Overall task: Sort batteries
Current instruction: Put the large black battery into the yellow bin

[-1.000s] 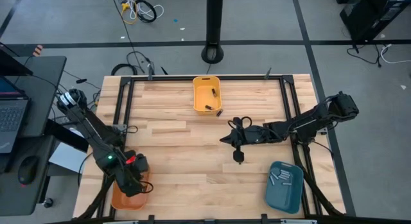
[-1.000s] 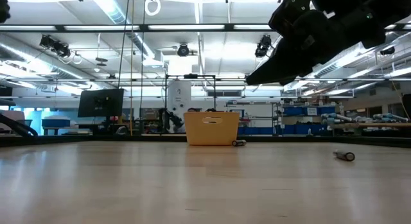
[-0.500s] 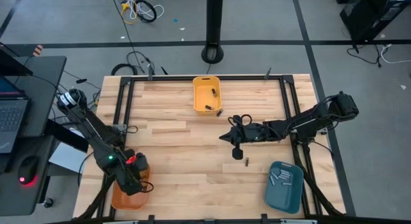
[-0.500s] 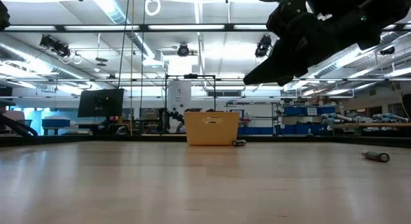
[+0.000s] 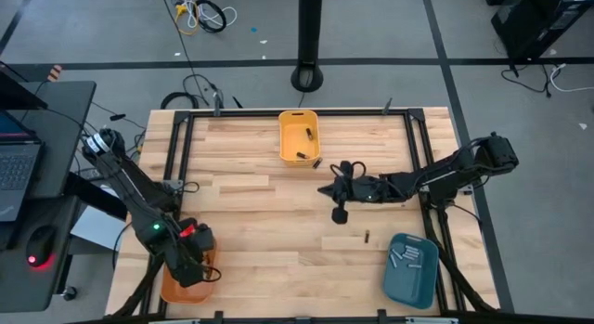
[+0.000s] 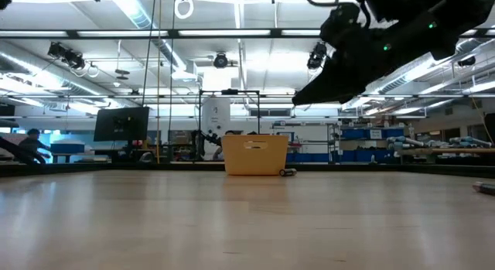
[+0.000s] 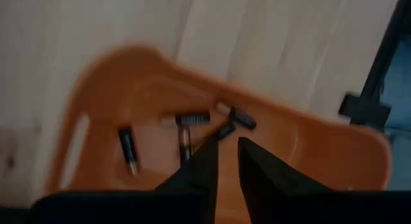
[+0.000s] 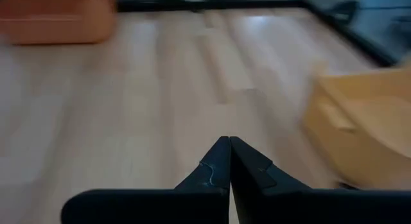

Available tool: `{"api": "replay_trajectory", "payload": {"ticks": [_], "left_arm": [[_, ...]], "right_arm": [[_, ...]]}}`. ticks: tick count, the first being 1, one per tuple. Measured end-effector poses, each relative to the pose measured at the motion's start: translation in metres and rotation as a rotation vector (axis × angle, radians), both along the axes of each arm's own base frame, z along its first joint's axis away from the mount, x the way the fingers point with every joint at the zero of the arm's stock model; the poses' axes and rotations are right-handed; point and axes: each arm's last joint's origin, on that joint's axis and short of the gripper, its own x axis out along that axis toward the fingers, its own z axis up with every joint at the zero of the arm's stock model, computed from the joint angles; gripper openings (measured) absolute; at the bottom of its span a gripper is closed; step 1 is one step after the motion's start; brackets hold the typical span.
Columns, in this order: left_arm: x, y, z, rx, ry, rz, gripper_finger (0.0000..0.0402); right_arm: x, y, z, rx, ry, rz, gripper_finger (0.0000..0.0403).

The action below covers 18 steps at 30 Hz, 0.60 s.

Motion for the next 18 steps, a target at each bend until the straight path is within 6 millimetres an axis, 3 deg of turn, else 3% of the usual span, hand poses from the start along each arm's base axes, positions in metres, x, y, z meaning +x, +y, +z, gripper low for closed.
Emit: {"api": "replay_trajectory", "payload": {"ticks": [5,11,18], "left_arm": [[0.009,0.005,0.017,0.063,-0.19,-0.027,0.0011],[0.019,0.02,0.033,0.217,-0.468,-0.08,0.0007],[0.035,0.031,0.052,0.425,-0.714,-0.197,0.0004]], "right_arm": [[-0.002,-0.024,-0.005,0.008,0.024,-0.13,0.0014],[-0.011,-0.058,-0.015,0.072,0.037,-0.294,0.0029],[-0.012,-0.068,-0.014,0.04,0.044,-0.282,0.0113]]}}
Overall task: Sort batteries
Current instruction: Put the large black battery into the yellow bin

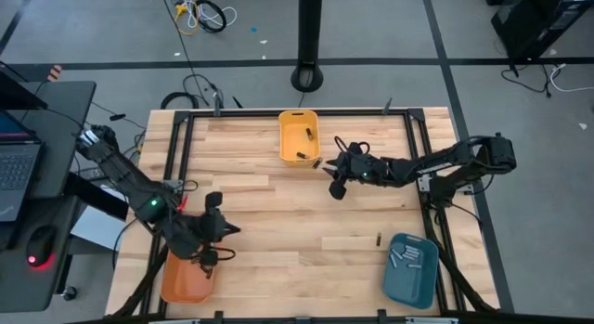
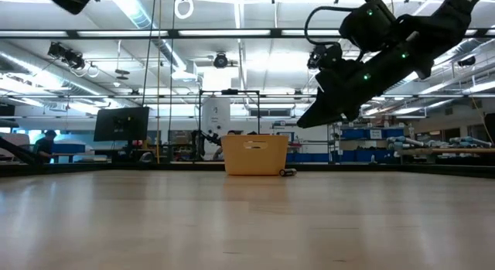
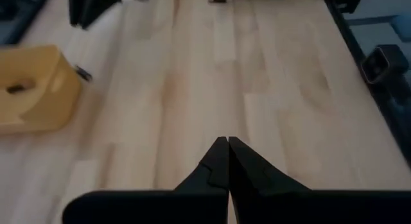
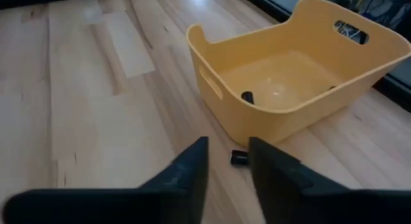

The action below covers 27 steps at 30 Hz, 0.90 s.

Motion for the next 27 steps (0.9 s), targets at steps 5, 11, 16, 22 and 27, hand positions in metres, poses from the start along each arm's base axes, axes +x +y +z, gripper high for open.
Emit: {"api": "replay_trajectory", "payload": {"ticks": [5,11,16,22,27], "left_arm": [[0.006,0.008,0.0,0.057,0.005,0.001,0.0004],[0.006,0.011,-0.001,0.07,0.022,0.003,0.0004],[0.006,0.01,-0.001,0.068,0.022,0.001,0.0004],[0.006,0.01,-0.001,0.069,0.023,0.0,0.0005],[0.006,0.01,-0.001,0.068,0.022,0.0,0.0005]], "right_arm": [[0.006,-0.002,-0.014,0.027,0.007,-0.018,0.0203],[0.026,-0.007,-0.046,-0.035,0.06,-0.081,0.029],[0.036,-0.015,-0.06,-0.082,0.079,-0.163,0.0333],[0.038,-0.03,-0.071,-0.034,0.09,-0.201,0.0351],[0.039,-0.038,-0.081,0.018,0.085,-0.166,0.0341]]}}
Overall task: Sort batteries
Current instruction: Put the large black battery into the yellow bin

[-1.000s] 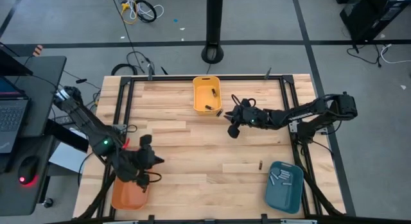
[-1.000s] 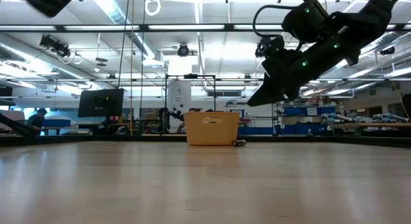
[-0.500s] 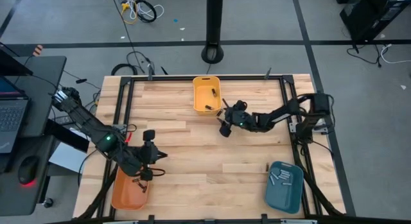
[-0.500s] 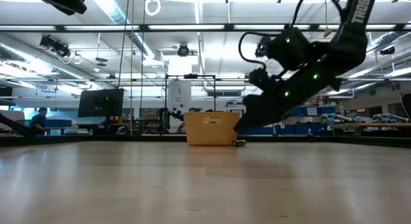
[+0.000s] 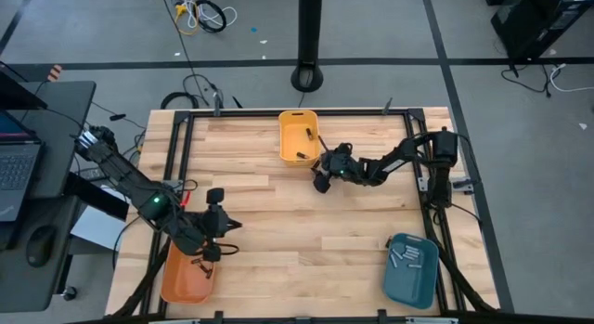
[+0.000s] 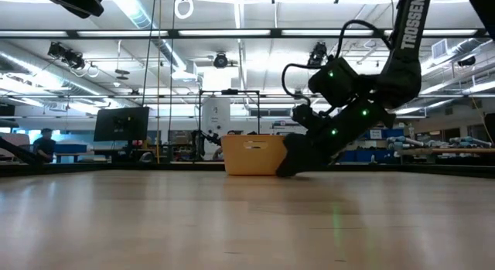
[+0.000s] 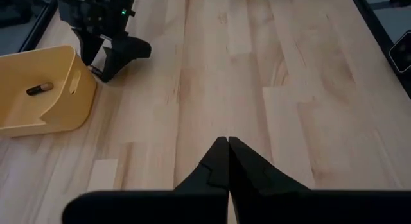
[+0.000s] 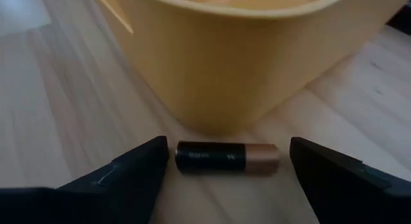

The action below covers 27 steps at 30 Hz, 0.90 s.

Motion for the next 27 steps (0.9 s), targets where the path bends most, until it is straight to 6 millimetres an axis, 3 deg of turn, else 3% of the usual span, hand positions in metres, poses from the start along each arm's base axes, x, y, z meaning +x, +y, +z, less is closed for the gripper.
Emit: {"api": "replay_trajectory", "payload": {"ticks": [4,9,19,27], "left_arm": [[0.0,0.0,0.0,0.0,0.0,0.0,0.0005],[0.001,0.0,0.0,0.016,-0.004,-0.016,0.0005],[0.001,0.0,0.001,0.027,-0.007,-0.023,0.0005],[0.002,0.0,0.001,0.025,-0.009,-0.022,0.0005]], "right_arm": [[0.003,-0.003,-0.005,0.027,-0.014,0.005,0.031],[0.003,-0.002,-0.008,0.043,-0.013,0.008,0.0242],[0.001,0.023,0.005,0.064,0.058,0.077,0.024],[-0.004,0.065,0.04,0.069,0.046,0.208,0.024]]}}
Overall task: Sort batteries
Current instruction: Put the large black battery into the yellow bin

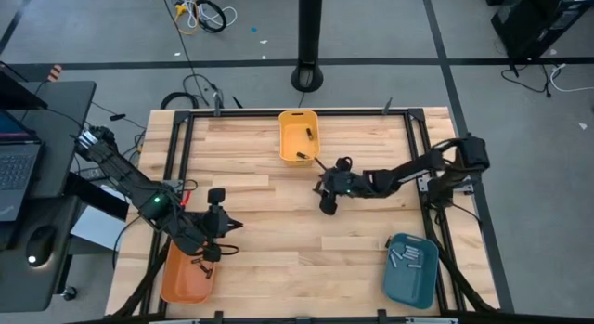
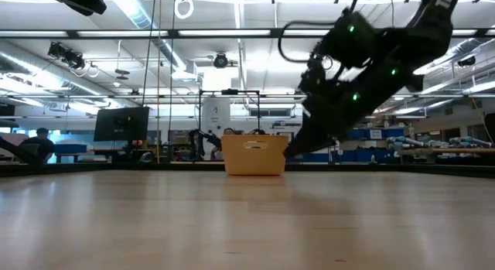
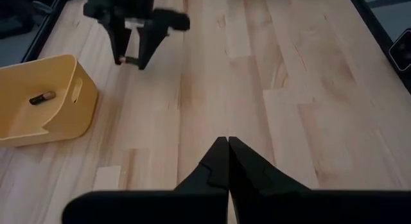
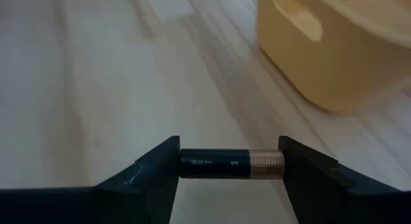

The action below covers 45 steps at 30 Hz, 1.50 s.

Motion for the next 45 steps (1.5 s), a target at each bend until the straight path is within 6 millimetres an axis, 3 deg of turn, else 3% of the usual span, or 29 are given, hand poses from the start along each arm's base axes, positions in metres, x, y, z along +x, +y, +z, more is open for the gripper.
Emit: {"api": "replay_trajectory", "payload": {"ticks": [5,10,14,21,24,30,38,45], "left_arm": [[0.0,0.0,0.0,0.007,-0.008,0.005,0.0005],[0.001,0.0,0.001,0.009,-0.014,0.002,0.0005],[0.001,-0.001,0.002,0.033,-0.019,-0.019,0.0005],[0.001,-0.001,0.001,0.061,-0.016,-0.039,0.0005],[0.001,-0.001,0.002,0.061,-0.017,-0.04,0.0005],[0.002,-0.001,0.002,0.072,-0.021,-0.056,0.0005],[0.003,-0.002,0.002,0.067,-0.028,-0.058,0.0005],[0.003,-0.002,0.003,0.064,-0.03,-0.058,0.0005]], "right_arm": [[0.0,0.018,0.026,0.016,-0.105,0.05,0.024],[0.01,0.012,0.059,-0.01,-0.206,0.047,0.024],[0.026,-0.008,0.086,-0.048,-0.18,0.021,0.024],[0.046,-0.068,0.121,-0.05,-0.102,-0.044,0.024],[0.053,-0.091,0.119,-0.018,-0.068,-0.042,0.024],[0.066,-0.117,0.092,0.017,0.024,-0.056,0.024],[0.076,-0.136,0.065,0.045,0.08,-0.084,0.0259],[0.076,-0.14,0.069,0.034,0.052,-0.096,0.0284]]}}
